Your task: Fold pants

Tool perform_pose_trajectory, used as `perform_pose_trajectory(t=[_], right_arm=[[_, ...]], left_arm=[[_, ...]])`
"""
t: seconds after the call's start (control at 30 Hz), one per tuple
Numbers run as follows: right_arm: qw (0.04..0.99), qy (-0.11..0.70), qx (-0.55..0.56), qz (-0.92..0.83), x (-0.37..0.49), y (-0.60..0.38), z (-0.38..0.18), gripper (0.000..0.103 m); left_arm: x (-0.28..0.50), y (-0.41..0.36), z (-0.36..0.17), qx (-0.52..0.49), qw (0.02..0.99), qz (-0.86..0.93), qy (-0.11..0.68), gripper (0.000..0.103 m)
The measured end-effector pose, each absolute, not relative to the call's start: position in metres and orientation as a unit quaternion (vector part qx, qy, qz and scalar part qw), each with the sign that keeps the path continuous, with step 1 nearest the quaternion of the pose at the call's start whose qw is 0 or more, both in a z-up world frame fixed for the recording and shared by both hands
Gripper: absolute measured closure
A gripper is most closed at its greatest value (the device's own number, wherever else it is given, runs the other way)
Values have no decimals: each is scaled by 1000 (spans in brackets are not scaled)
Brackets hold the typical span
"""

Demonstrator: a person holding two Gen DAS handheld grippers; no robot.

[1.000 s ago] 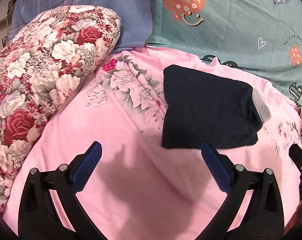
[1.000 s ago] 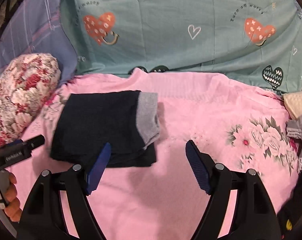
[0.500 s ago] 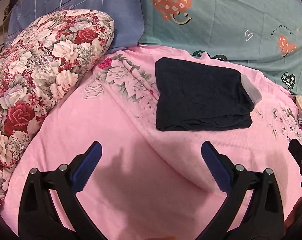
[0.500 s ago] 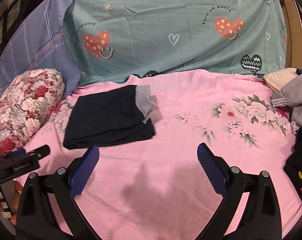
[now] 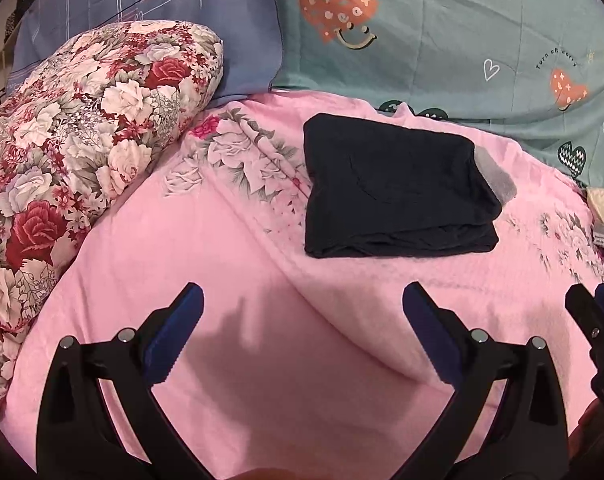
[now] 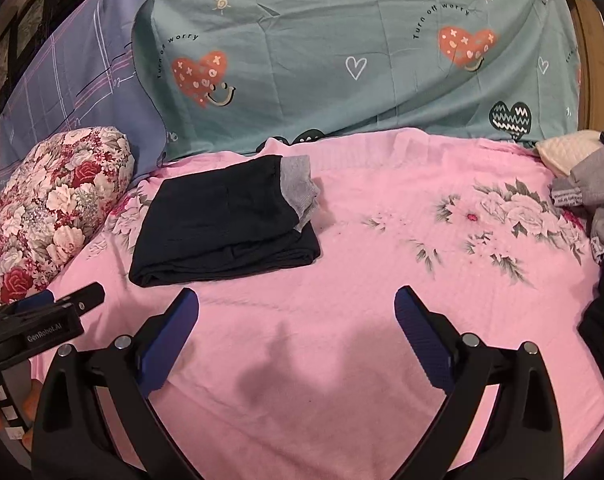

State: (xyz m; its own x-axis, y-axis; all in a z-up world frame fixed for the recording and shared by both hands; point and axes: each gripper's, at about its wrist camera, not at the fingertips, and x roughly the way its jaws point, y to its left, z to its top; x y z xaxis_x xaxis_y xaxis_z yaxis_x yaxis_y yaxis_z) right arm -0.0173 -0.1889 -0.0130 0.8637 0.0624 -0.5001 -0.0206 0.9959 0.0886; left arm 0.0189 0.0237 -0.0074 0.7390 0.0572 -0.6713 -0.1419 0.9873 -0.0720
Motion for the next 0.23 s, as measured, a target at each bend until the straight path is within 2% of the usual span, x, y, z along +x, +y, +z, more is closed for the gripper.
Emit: perform_pose_trajectory(t=[0.23], right_arm=[[965,256,50,21,-20,-192,-11,4]], left_arm=[[23,26,-14,-65,923,63,373,2]])
